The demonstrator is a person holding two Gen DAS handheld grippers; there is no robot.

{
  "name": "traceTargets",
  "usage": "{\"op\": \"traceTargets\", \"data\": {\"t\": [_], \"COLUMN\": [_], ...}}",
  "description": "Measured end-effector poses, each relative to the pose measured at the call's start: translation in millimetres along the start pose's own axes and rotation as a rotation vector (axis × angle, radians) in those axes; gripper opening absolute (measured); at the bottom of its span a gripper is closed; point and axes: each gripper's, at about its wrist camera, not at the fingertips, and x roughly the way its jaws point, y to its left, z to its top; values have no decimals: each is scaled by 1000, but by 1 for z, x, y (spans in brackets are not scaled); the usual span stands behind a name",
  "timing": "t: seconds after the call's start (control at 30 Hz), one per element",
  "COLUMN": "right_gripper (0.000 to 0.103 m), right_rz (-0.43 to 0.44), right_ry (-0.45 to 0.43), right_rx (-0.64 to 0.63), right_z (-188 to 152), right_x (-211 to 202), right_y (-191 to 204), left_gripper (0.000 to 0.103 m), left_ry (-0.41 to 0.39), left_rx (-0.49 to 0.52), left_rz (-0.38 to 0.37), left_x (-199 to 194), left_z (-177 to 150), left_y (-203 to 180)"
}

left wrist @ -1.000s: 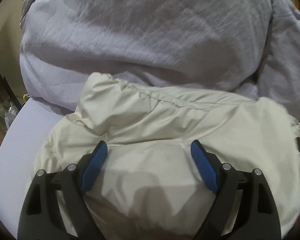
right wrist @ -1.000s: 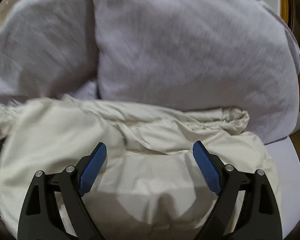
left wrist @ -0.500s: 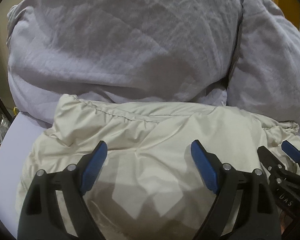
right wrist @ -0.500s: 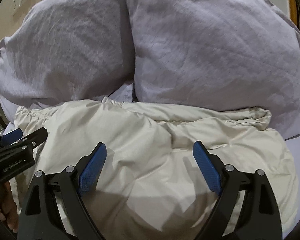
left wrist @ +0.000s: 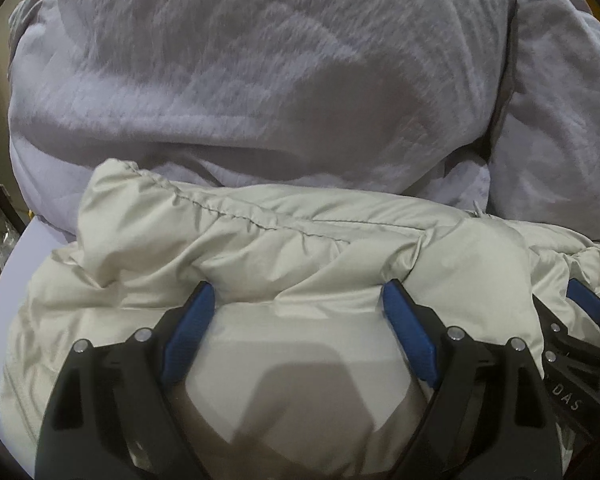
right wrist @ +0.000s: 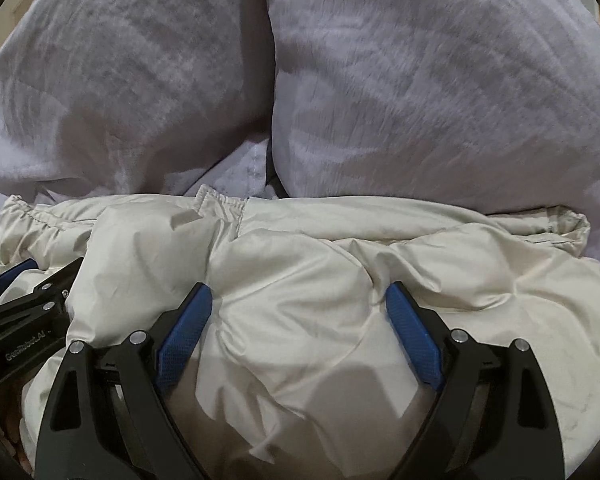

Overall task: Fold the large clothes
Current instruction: 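Grasp the folded edge of the beige jacket with both grippers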

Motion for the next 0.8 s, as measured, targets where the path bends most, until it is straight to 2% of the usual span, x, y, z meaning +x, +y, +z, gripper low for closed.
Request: {"op": "traceTargets", "data": {"t": [0.13, 0.4, 0.47, 0.8], "right_gripper": [92, 93, 93, 93], "right_rz": [-12, -18, -16, -13], "right_ry": [5, 5, 6, 4], "right_rx": [-3, -4, -4, -1], "right_z": [-1, -5, -5, -7], "right_x": [7, 11, 10, 14], "right_y": [2, 2, 2, 2], "left_gripper": [88, 90, 91, 91], "left_ry": [5, 4, 5, 7], "left_rx": [-3, 0, 1, 1], "left_rz": [6, 15, 16, 15], "left_x": [11, 26, 44, 43], "left_z": [2, -17, -12, -11], "left_y": [4, -3, -11, -12]}}
